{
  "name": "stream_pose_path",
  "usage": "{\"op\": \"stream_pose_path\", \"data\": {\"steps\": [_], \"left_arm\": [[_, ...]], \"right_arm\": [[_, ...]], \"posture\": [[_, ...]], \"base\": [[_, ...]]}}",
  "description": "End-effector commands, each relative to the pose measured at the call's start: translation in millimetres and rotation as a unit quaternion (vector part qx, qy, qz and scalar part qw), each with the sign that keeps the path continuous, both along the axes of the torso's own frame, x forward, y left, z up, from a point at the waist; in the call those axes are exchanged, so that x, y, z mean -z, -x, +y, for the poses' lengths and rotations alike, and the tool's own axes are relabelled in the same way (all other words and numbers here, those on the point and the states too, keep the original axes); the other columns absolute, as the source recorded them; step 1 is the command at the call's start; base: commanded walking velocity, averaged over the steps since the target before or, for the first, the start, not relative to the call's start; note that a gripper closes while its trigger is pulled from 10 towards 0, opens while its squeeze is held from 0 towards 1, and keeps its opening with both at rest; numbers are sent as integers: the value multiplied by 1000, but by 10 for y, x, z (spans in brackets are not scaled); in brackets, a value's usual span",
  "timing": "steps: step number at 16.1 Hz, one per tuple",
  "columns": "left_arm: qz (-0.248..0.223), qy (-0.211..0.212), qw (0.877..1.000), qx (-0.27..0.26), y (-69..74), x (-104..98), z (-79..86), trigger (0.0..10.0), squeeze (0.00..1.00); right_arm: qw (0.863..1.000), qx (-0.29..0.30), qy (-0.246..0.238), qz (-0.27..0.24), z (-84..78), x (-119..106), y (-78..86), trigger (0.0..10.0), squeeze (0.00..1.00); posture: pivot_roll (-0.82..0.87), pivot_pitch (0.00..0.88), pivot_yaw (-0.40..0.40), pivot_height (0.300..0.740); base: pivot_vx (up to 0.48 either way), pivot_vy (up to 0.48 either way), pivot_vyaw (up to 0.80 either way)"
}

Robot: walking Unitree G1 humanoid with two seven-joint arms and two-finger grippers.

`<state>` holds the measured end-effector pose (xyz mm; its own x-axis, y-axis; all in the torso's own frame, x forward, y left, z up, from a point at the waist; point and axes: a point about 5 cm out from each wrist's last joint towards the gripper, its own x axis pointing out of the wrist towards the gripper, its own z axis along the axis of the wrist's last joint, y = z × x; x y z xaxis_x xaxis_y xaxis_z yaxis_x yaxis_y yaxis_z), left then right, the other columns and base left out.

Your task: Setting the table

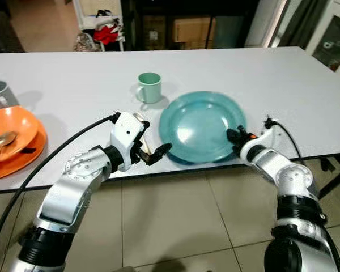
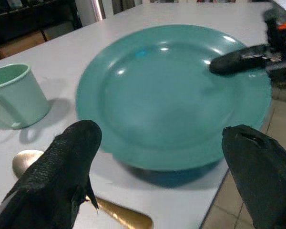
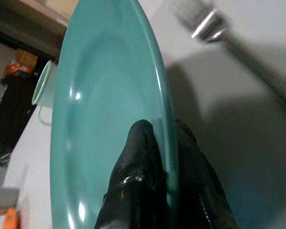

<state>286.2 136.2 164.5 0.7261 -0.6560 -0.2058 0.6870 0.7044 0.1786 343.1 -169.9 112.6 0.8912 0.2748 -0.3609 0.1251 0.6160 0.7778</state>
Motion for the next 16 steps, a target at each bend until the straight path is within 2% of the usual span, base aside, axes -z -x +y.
{"op": "stream_pose_path", "data": {"steps": [1,5,7,16], "left_arm": [[-1,-4,1000,15,32,-35,-33,10000,0],[9,-20,999,29,71,-26,-14,10000,0],[13,-25,999,33,90,-14,-12,10000,0],[18,-30,998,42,94,-34,-18,10000,0]], "right_arm": [[1000,-9,-22,-20,40,-113,-76,10000,0],[998,10,-57,4,124,-56,-225,10000,0],[998,22,-58,22,131,-28,-264,10000,0],[993,59,-65,78,49,108,-270,10000,0]], "posture": [[76,0,-15,740],[86,0,-9,740],[88,0,-7,740],[80,0,10,740]], "base": [[0,0,0],[0,0,0],[0,0,0],[0,0,0]]}}
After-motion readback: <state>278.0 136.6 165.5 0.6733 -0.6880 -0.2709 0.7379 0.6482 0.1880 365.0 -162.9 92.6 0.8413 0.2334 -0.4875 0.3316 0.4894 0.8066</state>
